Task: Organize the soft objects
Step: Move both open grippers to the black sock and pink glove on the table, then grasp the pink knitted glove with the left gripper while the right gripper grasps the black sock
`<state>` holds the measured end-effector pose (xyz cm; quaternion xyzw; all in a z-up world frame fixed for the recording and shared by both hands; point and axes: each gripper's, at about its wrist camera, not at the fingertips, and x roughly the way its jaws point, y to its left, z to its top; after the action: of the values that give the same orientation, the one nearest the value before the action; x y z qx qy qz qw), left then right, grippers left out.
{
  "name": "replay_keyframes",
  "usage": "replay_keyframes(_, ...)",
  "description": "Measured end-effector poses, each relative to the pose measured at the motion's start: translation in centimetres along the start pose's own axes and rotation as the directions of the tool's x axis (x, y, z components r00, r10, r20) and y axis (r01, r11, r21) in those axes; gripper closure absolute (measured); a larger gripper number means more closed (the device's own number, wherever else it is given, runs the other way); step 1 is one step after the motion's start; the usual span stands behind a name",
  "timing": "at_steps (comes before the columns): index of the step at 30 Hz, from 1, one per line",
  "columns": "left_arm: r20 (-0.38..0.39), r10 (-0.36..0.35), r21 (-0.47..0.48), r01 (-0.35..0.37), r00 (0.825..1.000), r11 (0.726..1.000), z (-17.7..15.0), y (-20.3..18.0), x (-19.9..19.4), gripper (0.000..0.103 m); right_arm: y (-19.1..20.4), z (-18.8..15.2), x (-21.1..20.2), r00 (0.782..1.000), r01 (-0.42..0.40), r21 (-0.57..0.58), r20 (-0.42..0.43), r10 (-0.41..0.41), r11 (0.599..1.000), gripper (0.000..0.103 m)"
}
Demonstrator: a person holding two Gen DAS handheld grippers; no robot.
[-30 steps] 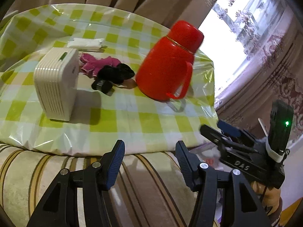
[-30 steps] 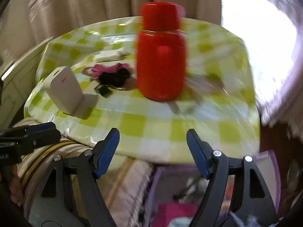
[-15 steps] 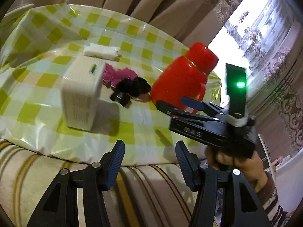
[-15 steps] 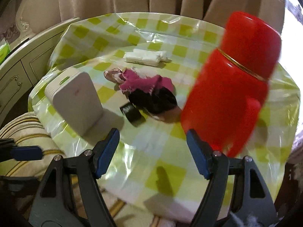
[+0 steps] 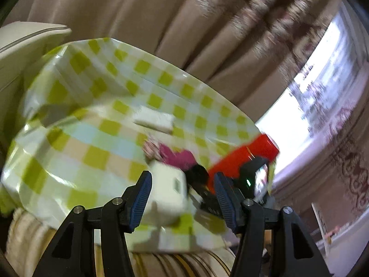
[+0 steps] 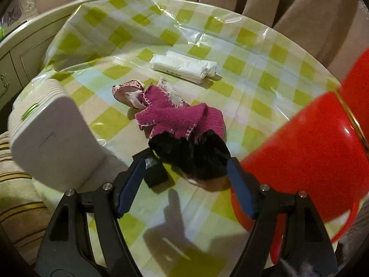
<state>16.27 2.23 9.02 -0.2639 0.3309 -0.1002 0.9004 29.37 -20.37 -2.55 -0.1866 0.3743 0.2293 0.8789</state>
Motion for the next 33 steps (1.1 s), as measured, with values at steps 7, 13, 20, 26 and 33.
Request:
replay_keyframes(7,-0.098,-0.045,-0.083,0.037,0.994,0.996,4.8,5.9,4.8,0.046,0.6,0.9,2.6,0.999,0.004,-0.036,-0.054,-0.006,0.999,0.028)
replay_keyframes(13,-0.218,-0.104,-0.021,0.102,0.97,0.995,7.4,7.7,10.0,0.046,0.5,1.2,4.1,0.994,0.02,-0.034,-0.108,-0.024,0.999,0.054)
replay_keyframes(20,-0.406,-0.154,0.135,0.226,0.901,0.965,8.4,5.6,17.2,0.046,1.0,1.0,4.4,0.992,0.016,-0.025,-0.121,-0.019,1.0,0.081)
replay_keyframes(26,-0.533,-0.085,0.334,0.301,0.842,0.893,7.8,1.2,22.8,0.047,0.5,1.3,1.7,0.998,0.018,0.037,-0.057,-0.016,0.999,0.083)
replay_keyframes(33,-0.623,0.003,0.492,0.39,0.782,0.778,5.8,-3.4,27.7,0.053,0.4,1.4,-3.2,0.999,0.036,0.065,0.011,-0.037,0.997,0.083)
